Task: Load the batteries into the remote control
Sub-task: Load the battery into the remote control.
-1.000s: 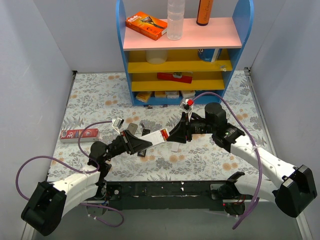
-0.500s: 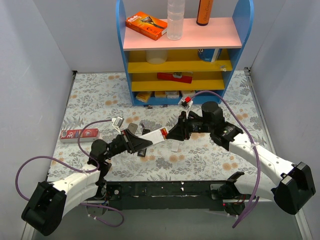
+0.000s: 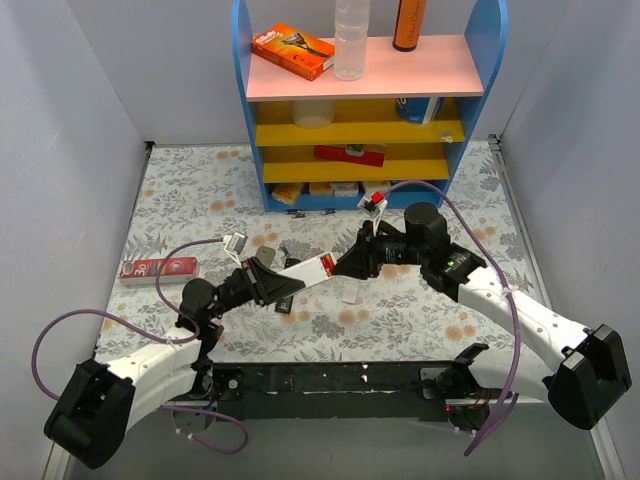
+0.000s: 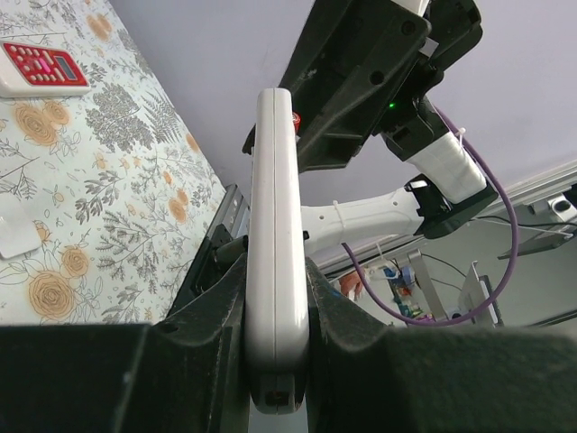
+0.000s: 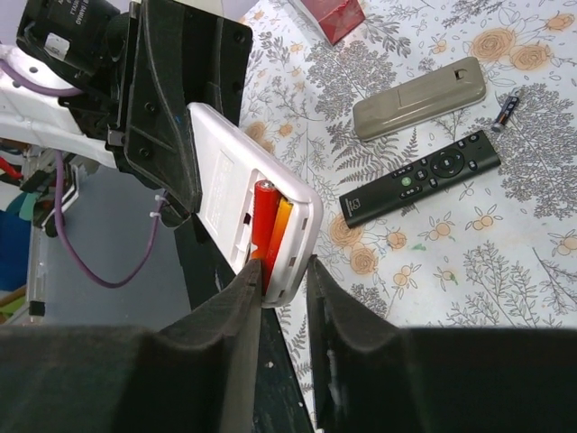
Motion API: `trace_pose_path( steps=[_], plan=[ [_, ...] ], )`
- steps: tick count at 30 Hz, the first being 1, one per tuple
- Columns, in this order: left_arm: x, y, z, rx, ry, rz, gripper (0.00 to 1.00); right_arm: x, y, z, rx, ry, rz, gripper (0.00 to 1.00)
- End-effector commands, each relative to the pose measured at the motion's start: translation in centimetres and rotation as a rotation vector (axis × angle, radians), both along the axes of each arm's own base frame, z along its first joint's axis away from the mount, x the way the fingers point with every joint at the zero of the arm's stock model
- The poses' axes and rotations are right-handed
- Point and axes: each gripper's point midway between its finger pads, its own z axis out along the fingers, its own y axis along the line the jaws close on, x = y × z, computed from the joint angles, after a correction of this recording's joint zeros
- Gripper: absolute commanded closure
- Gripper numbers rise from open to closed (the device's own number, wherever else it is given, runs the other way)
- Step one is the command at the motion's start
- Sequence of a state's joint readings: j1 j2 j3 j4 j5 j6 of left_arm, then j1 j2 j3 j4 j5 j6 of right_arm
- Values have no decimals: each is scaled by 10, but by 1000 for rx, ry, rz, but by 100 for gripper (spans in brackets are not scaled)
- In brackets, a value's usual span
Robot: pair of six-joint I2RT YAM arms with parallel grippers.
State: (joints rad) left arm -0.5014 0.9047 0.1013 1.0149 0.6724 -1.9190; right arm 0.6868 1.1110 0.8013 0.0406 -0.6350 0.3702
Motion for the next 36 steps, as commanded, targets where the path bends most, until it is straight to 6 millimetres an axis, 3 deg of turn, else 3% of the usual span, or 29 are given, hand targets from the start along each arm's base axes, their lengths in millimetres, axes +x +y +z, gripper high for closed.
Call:
trace_pose_path(
  steps=[1, 5, 12, 20, 31, 36],
  plan=[
    [-22, -4, 29, -29, -124, -100, 100, 5, 4, 31, 86, -117, -9, 59],
    [-15, -5, 26, 8, -139, -67, 100, 2, 5, 50, 142, -117, -11, 45],
    [-15, -5, 26, 17, -141, -67, 100, 1, 12, 55, 209, -65, -6, 43],
    [-16, -4, 28, 12, -150, -62, 100, 1, 11, 43, 196, -31, -14, 56],
    [-17, -3, 33, -9, -158, -64, 100, -2, 8, 20, 149, -15, -14, 85],
    [-18, -2, 37, -26, -170, -58, 100, -2, 5, 4, 99, -28, -13, 86]
  ],
)
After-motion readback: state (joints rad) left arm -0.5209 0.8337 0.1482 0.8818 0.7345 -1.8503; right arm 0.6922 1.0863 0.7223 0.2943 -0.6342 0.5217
